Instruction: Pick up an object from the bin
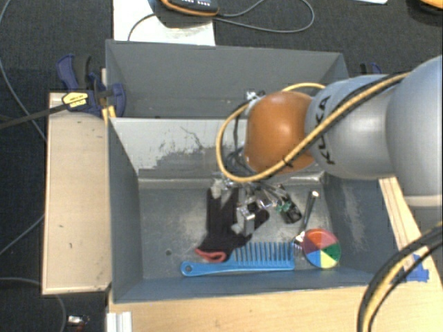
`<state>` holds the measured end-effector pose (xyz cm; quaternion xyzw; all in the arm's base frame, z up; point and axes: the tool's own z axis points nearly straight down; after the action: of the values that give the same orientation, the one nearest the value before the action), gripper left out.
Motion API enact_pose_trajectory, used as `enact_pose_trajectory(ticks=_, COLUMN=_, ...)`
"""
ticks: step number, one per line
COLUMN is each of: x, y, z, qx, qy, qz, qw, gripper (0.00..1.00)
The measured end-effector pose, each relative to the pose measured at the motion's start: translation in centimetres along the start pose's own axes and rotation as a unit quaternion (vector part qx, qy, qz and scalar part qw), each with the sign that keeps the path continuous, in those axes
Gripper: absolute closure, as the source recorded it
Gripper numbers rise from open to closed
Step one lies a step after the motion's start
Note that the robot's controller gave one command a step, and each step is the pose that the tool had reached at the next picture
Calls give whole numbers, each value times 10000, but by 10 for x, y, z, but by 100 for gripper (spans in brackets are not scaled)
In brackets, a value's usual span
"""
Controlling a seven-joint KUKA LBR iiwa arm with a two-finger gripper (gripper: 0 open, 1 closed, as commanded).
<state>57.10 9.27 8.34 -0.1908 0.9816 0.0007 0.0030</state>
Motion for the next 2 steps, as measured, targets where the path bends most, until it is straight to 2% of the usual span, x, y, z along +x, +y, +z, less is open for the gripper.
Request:
enact_pose_trajectory(ticks=1, x=32, y=-5, z=13, qx=-1, qy=-7, qz=274, qw=9996, gripper=0)
enact_pose_trajectory(ticks=2, x=10, y=-13, z=14, qx=8, qy=-7, qz=-278, qw=9996, gripper=0)
